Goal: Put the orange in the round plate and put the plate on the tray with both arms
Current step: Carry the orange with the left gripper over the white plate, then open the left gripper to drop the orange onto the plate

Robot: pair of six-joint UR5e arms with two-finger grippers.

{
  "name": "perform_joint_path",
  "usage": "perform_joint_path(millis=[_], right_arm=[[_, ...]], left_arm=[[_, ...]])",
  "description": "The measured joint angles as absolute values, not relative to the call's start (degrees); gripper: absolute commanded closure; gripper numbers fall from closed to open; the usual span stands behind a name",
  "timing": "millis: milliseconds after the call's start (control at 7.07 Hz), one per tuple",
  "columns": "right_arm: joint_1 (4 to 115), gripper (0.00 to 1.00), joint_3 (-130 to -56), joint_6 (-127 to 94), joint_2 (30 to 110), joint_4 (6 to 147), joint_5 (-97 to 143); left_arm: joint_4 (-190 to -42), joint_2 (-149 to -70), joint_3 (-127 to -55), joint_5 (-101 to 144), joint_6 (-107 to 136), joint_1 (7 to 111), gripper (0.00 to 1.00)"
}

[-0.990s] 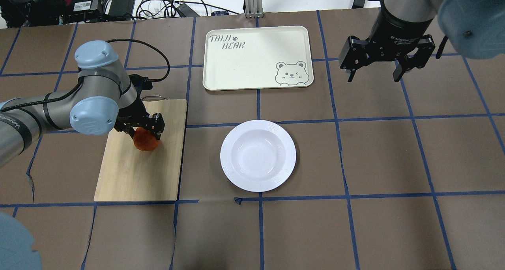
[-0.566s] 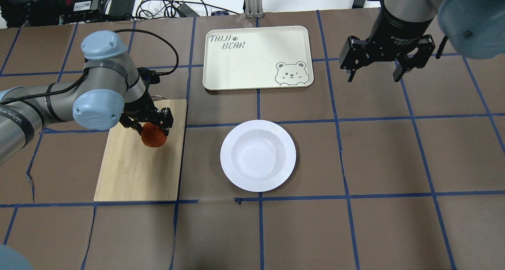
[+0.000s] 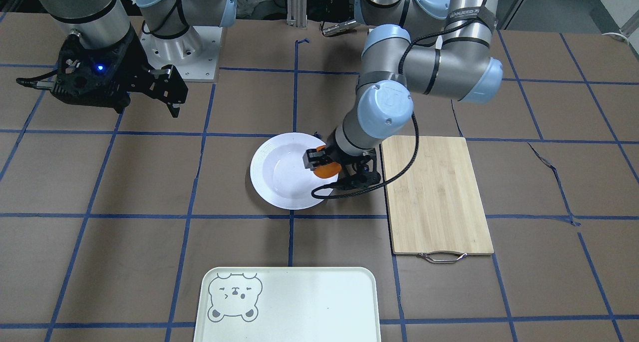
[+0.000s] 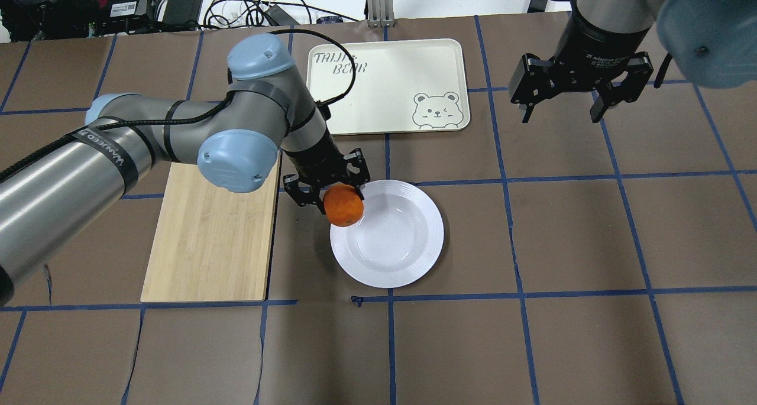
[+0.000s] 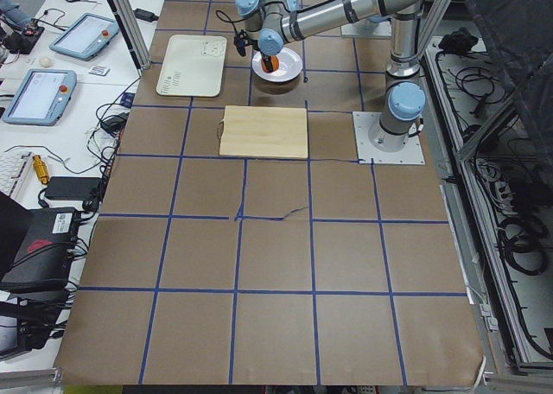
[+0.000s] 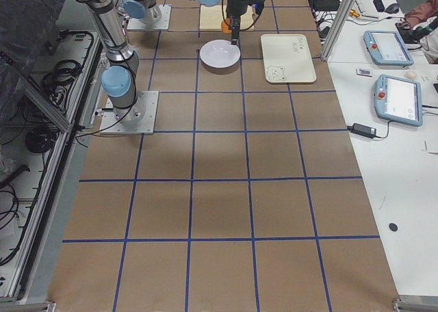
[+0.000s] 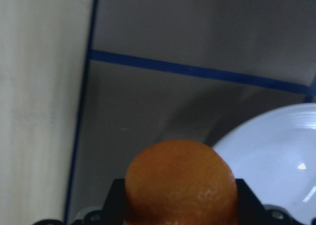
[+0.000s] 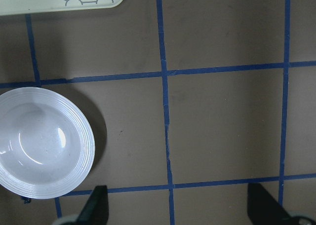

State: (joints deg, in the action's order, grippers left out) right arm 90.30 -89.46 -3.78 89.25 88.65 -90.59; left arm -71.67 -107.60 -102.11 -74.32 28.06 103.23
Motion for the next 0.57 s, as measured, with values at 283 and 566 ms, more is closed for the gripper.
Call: perform_joint_path(millis=[283, 566], right_arm=[[90.3, 0.0, -89.5, -3.8, 89.2, 88.7, -90.6], [90.1, 0.0, -89.4, -3.3, 89.2, 88.7, -90.6]], left_arm=[[-70.7, -110.3, -102.8, -72.2, 31.8, 107.7, 0.96], [-66.8, -112.8, -103.5, -72.1, 32.3, 108.6, 0.45]])
